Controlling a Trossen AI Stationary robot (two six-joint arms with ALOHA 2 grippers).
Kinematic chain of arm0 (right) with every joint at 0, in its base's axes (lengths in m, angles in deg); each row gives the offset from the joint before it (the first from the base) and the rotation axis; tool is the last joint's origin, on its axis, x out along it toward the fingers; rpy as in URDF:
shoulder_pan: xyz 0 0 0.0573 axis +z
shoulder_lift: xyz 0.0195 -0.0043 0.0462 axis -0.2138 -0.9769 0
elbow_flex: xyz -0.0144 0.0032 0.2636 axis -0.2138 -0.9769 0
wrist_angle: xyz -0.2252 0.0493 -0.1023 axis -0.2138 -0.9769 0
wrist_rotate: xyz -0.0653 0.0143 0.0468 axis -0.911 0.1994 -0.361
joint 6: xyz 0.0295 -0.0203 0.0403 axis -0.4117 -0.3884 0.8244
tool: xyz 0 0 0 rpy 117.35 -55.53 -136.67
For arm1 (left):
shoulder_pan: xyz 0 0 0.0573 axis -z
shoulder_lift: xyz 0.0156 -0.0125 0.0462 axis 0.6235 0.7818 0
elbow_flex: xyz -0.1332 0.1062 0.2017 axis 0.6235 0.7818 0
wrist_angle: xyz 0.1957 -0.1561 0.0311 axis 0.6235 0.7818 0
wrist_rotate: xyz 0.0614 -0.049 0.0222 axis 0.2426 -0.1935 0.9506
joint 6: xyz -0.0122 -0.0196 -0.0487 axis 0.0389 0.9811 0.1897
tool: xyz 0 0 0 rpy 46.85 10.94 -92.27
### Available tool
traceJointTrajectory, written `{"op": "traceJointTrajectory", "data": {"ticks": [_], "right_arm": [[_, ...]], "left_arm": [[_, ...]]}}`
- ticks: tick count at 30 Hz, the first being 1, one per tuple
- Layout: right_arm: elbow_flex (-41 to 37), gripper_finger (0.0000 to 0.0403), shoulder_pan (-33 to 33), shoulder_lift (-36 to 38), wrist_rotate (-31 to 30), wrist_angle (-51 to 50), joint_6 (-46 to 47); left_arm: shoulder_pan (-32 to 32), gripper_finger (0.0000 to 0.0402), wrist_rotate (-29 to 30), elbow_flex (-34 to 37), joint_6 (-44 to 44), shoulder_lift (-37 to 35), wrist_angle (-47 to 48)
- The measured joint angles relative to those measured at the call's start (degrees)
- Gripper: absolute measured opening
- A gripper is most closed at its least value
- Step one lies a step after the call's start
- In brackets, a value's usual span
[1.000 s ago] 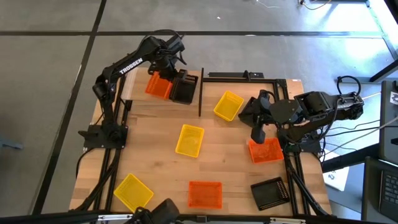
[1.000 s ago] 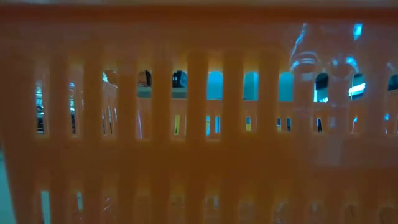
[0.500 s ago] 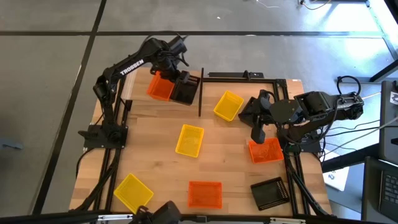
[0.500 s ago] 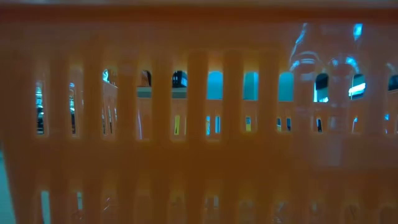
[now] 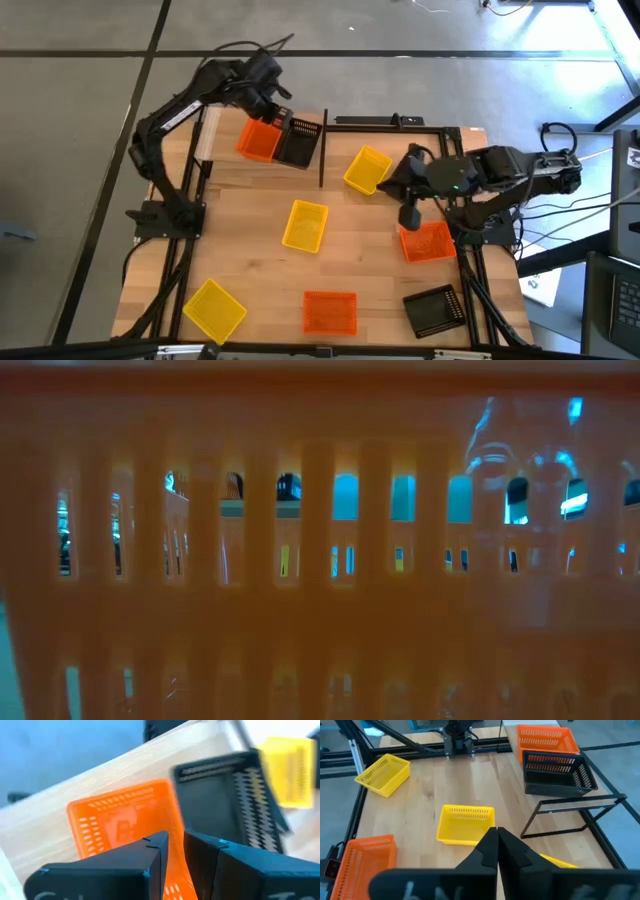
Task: Stack baskets on shelf by color
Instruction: Adjust the black basket on the shelf
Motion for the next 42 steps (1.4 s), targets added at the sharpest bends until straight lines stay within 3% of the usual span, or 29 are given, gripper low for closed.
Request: {"op": "traceJointTrajectory", "data": {"ticks": [7,17,28,35,42], "right_arm": [[-0.01,0.0000,-6.72,-7.70,9.28,8.03,-6.09],[-0.01,0.0000,-13.42,-21.30,18.01,20.87,-6.73],[-0.01,0.0000,-16.17,-32.93,16.25,33.84,-8.11],[-0.01,0.0000,-17.66,-35.57,9.38,35.13,-10.67],[-0.01,0.0000,-19.55,-35.97,8.37,35.81,-11.10]], "left_arm": [[11.46,0.0049,3.15,0.00,-0.41,-7.28,-0.53],[30.10,0.0049,5.96,-0.01,0.38,-11.59,-0.53],[45.84,0.0050,9.50,-0.02,10.06,-11.52,-0.42],[51.06,0.0047,13.00,-0.02,15.06,-11.52,-0.37],[54.02,0.0050,14.24,-0.02,16.84,-11.52,-0.13]]}}
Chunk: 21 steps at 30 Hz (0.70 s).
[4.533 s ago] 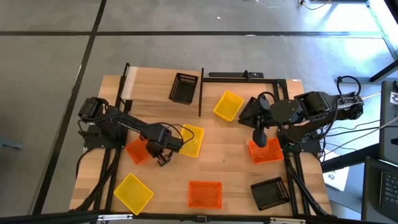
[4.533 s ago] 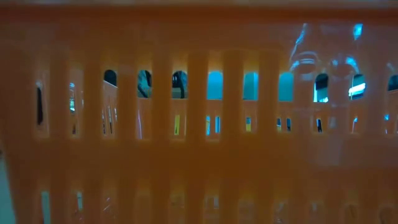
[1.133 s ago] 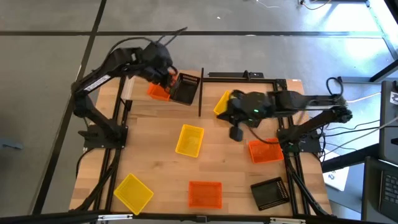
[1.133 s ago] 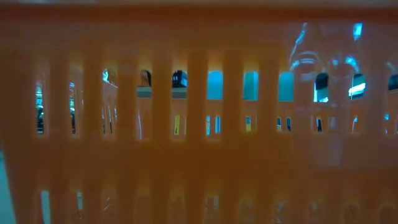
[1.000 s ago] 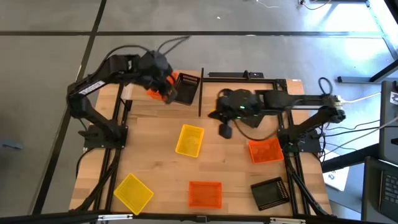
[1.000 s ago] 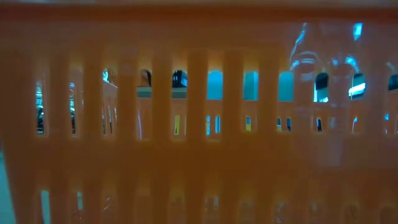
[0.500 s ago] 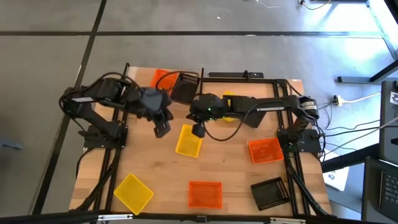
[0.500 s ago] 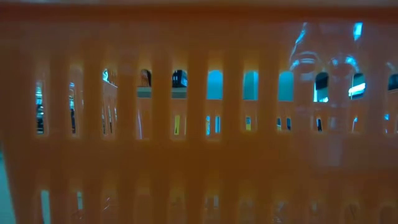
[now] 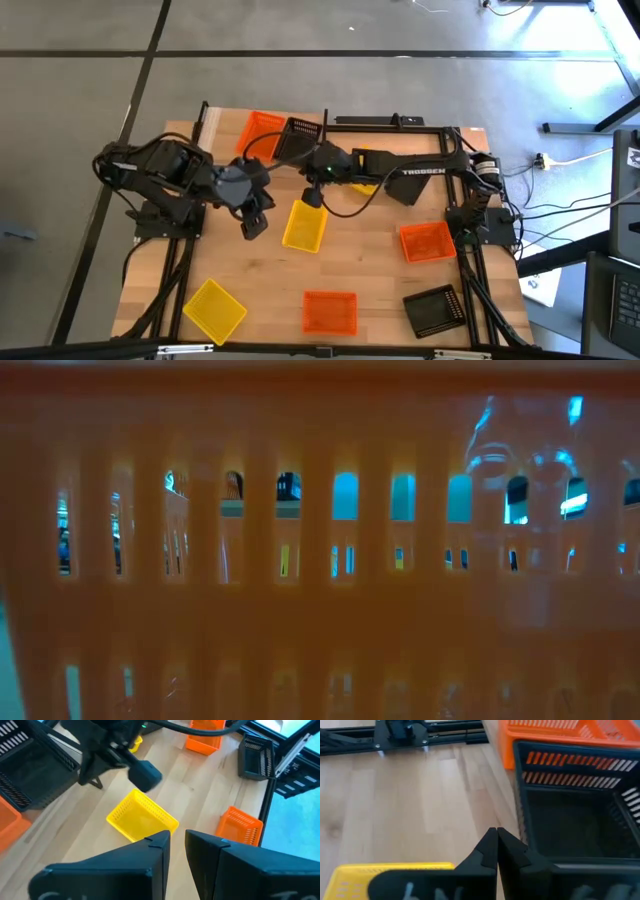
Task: Stack baskets on shelf by color
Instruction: Adjust the black basket on the shelf, then put the bottom yellow basket on the shelf
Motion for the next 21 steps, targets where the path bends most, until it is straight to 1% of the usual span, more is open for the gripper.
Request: {"op": "traceJointTrajectory", "data": {"ticks": [3,8,10,13,15,16,18,21], "right_arm": [[0.00,0.0000,-0.72,0.00,-2.77,-0.23,-0.53],[0.00,0.0000,-1.13,0.00,-3.00,-0.52,-1.43],[-0.04,0.0000,-1.00,0.55,-0.51,-1.18,-1.42],[-0.07,0.0000,0.09,2.58,5.96,-1.79,-1.95],[-0.04,0.0000,0.98,4.52,10.24,-2.44,-2.94],[-0.04,0.0000,1.43,5.54,11.81,-3.20,-3.29],[-0.04,0.0000,2.08,7.76,14.72,-4.59,-4.60],[-0.04,0.0000,2.51,11.87,17.35,-6.52,-6.04]], "left_arm": [[0.59,0.0048,0.03,0.00,0.08,0.00,0.00],[0.99,0.0050,0.02,0.00,1.81,0.00,0.52],[1.15,0.0050,-0.28,0.00,4.93,0.00,2.76],[2.46,0.0048,-1.34,0.00,12.08,0.00,9.50],[4.08,0.0047,-3.06,0.00,15.94,0.00,14.40],[5.07,0.0047,-3.97,0.19,17.21,0.02,15.17],[6.80,0.0046,-6.30,1.48,15.86,-0.08,13.77],[10.41,0.0046,-8.83,3.29,14.20,-0.06,14.46]]}}
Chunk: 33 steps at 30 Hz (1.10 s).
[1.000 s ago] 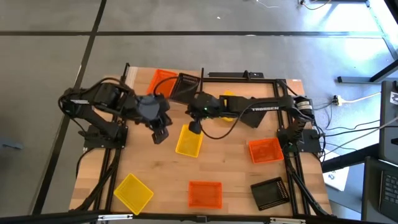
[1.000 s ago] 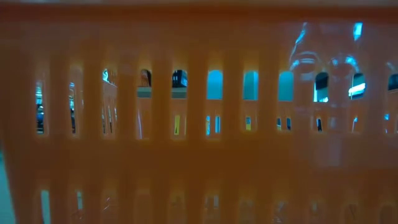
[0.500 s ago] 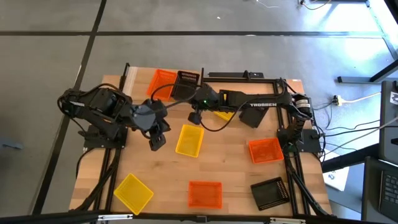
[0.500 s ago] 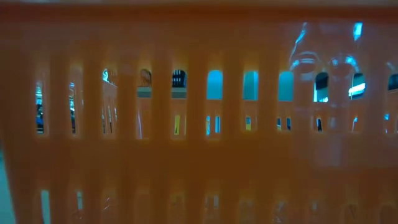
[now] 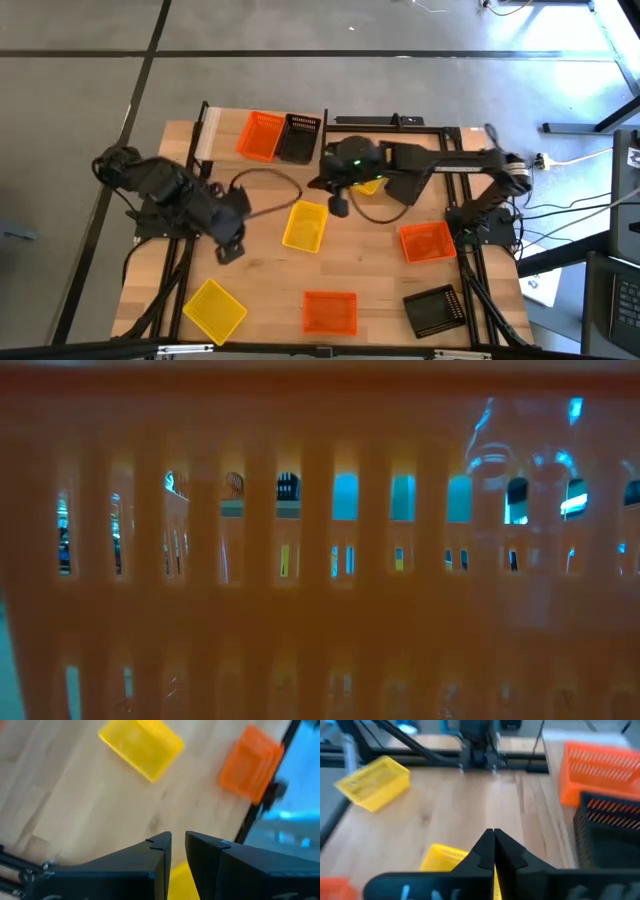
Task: Stack baskets on shelf by color
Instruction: Put the bottom yellow basket on the shelf
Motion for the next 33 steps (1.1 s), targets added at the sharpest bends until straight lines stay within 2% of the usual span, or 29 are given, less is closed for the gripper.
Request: {"op": "traceJointTrajectory", "data": {"ticks": [5,12,25,29,33], "right_arm": [[0.00,0.0000,0.28,6.71,1.44,-4.07,-1.41],[0.04,0.0000,0.67,12.74,11.84,-7.49,-1.61],[0.02,0.0000,3.23,13.94,11.60,-11.27,-1.09],[0.02,0.0000,3.23,13.97,11.65,-11.16,-0.48],[0.03,0.0000,3.21,13.97,11.63,-11.14,0.16]], "left_arm": [[6.70,0.0047,-2.41,6.52,-1.67,0.00,0.04],[15.15,0.0049,-5.95,20.16,-1.27,0.00,-3.45],[25.02,0.0050,-6.15,39.28,-1.27,0.00,-28.97],[25.72,0.0050,-6.16,41.80,-0.78,0.00,-33.88],[25.68,0.0050,-6.56,41.98,2.30,0.00,-34.95]]}}
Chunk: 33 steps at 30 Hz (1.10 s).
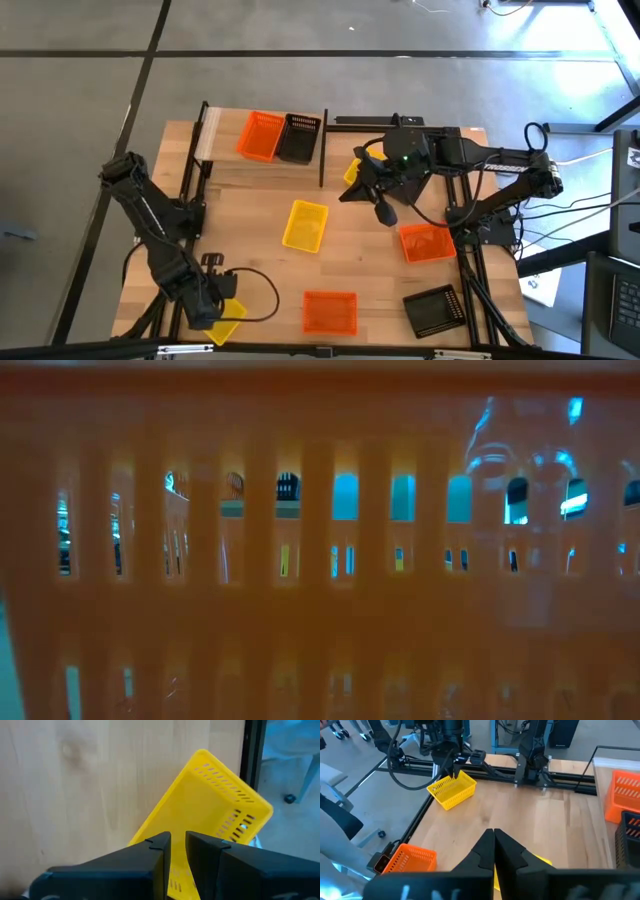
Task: Stack baskets on shelf by color
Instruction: Put the bottom yellow basket on the shelf
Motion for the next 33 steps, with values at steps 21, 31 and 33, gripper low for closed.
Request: {"op": "traceJointTrajectory", "data": {"ticks": [21,31,33], "right_arm": [[0.00,0.0000,-0.02,0.00,-4.02,0.04,0.35],[0.00,0.0000,0.02,0.00,-4.02,0.02,0.39],[0.00,0.0000,0.02,0.00,-4.03,0.02,0.70]], "left_arm": [[-0.17,0.0009,1.03,0.02,-4.85,0.26,-0.74],[-0.22,0.0061,1.53,3.46,-5.08,0.28,-1.63],[-0.22,0.0064,1.54,4.41,-5.12,0.26,-1.68]]}}
